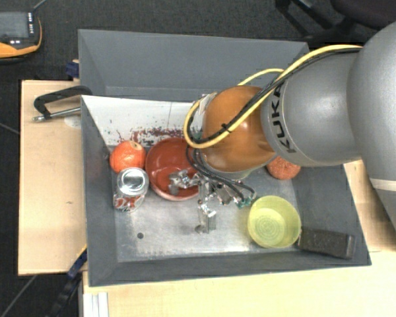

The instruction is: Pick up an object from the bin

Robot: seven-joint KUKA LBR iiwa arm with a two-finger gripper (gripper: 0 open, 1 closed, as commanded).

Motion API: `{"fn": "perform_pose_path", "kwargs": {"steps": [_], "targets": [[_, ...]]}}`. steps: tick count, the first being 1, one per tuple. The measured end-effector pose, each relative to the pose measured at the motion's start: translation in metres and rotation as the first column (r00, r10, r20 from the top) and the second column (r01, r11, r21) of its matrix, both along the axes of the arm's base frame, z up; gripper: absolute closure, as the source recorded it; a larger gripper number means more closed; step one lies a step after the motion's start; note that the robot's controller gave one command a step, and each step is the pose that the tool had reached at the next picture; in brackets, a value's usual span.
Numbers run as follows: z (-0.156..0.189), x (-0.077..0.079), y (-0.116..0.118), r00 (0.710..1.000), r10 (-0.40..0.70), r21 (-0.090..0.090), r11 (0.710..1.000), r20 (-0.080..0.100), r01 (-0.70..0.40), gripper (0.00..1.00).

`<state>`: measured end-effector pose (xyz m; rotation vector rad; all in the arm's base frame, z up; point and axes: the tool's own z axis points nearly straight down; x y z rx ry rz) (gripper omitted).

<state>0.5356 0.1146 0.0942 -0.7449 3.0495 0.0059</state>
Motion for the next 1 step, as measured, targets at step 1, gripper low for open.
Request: {"fn": "perform_pose_path", "kwargs": {"steps": [1], "targets": [[-0.0235, 0.0638, 0.0194, 1.000, 0.014, 0.003, 1.000, 0.006, -0.014, 0.00]]}}
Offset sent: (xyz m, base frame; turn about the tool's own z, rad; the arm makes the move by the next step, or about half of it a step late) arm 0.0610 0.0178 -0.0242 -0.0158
